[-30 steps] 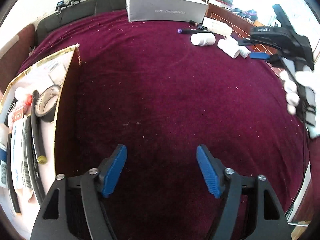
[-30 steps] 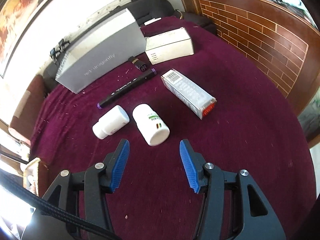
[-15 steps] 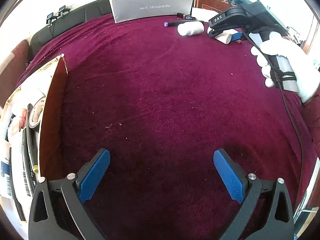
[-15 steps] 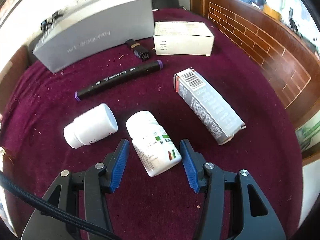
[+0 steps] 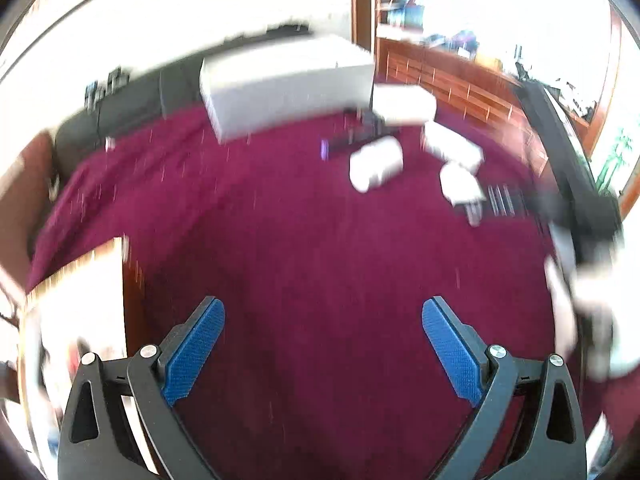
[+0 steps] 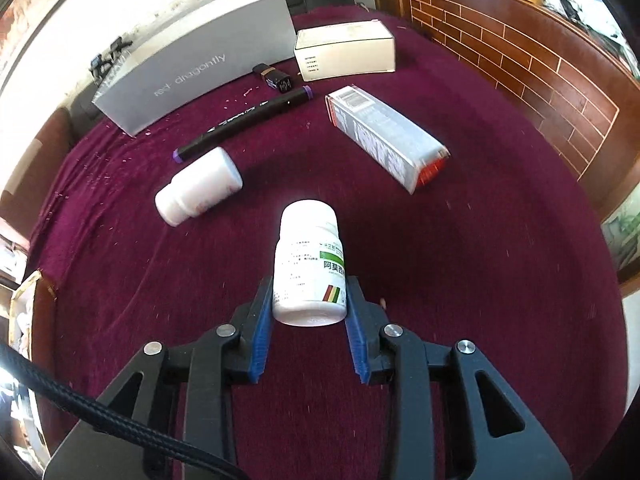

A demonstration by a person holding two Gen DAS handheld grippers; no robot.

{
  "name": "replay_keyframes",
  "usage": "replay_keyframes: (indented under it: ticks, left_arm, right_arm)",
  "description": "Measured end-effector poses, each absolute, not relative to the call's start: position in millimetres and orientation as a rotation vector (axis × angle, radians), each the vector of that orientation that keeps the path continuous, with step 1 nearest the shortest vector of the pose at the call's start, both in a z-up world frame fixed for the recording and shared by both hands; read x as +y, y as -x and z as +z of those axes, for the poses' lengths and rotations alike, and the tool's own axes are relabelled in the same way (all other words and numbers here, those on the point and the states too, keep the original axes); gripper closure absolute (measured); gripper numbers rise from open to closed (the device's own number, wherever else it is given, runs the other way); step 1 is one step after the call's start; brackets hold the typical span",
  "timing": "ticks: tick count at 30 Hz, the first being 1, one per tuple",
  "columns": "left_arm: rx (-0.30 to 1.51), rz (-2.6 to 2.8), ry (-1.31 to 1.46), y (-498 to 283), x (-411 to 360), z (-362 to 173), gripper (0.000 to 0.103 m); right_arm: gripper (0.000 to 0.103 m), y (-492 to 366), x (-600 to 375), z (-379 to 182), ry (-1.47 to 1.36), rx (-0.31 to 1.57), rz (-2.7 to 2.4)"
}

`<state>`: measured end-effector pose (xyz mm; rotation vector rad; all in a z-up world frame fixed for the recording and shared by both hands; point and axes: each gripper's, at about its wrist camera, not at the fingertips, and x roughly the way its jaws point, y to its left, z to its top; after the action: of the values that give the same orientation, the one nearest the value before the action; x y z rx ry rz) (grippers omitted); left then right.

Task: Organize objects
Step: 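Move both grippers to the pile and grasp a white pill bottle with the right gripper, then grasp a white pill bottle with red label with the left gripper while the right gripper holds its bottle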

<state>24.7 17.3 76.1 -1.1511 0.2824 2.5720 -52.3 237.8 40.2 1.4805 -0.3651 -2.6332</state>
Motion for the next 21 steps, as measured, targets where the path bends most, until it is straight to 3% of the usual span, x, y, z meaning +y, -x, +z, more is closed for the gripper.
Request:
replay_keyframes:
  ticks: [11, 21]
  left_arm:
    - [0.550, 2.481, 1.022, 68, 95, 57, 0.006]
    - [0.492, 2.434, 1.105, 113, 119, 23, 0.006]
  right_arm:
    - [0.073, 40, 257, 32, -1.305, -0.608, -2.602]
    - [0.072, 38, 267, 31, -1.296, -0.705, -2.541]
